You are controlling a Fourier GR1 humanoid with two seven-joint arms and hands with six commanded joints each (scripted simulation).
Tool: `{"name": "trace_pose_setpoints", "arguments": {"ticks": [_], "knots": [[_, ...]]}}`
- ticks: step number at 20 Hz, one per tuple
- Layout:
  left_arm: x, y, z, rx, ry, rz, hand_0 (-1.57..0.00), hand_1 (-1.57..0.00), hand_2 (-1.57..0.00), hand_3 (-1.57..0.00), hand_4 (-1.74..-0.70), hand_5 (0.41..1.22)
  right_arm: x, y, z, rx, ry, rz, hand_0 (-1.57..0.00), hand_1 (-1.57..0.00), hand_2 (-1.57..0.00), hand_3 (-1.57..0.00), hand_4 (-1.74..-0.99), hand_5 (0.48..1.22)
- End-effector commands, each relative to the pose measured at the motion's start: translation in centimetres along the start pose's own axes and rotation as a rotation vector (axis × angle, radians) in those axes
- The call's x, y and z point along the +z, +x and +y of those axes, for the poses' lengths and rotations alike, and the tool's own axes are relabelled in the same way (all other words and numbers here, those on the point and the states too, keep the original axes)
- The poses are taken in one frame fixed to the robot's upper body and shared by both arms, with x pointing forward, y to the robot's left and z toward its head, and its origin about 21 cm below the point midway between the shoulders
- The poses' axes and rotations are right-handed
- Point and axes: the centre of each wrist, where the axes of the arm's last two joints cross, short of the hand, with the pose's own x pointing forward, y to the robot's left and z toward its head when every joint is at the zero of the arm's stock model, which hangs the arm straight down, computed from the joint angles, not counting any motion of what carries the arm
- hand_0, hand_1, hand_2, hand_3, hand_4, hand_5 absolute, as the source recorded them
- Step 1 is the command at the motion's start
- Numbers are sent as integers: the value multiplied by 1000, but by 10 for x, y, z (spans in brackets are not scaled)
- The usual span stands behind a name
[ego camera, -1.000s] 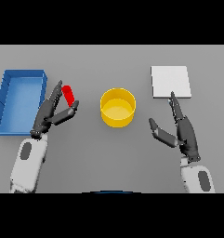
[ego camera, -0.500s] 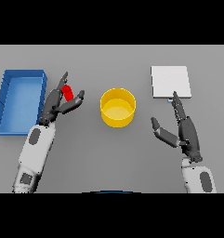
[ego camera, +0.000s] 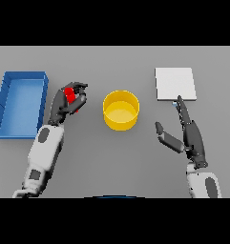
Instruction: Pick up the red beaker and tilt it to pour out 1 green nut into yellow bowl. Pick up the yellow bowl and place it on the metallic measuring scale.
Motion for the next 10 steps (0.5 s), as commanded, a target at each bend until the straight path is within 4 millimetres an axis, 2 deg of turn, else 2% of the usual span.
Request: {"name": "trace_pose_setpoints", "arguments": {"ticks": [1,3,5,8,10], "knots": [[-4,3,0,-38,11,15,-755,-783,-844,-884,-1519,999,0,-2,-2,-7,1,3,1,1,1,1,-1239,648],[-5,5,-5,-90,3,-7,-1049,-1067,-1106,-1058,-1589,1079,0,1,1,-10,-10,4,1,1,1,1,-1239,648],[-4,5,-5,-84,-9,-29,-1237,-1248,-1273,-1154,-1636,1130,-2,-1,-2,-11,-5,2,1,1,1,1,-1242,650],[-3,7,-8,-83,-18,-13,-1400,-1406,-1419,-1357,-1542,1174,-2,0,1,-42,2,-3,1,1,1,1,-1255,644],[-3,9,-3,-12,-22,-45,-1462,-1465,-1473,-1434,-1614,1165,-1,-3,-1,-20,4,11,1,1,1,1,-1245,642]]}}
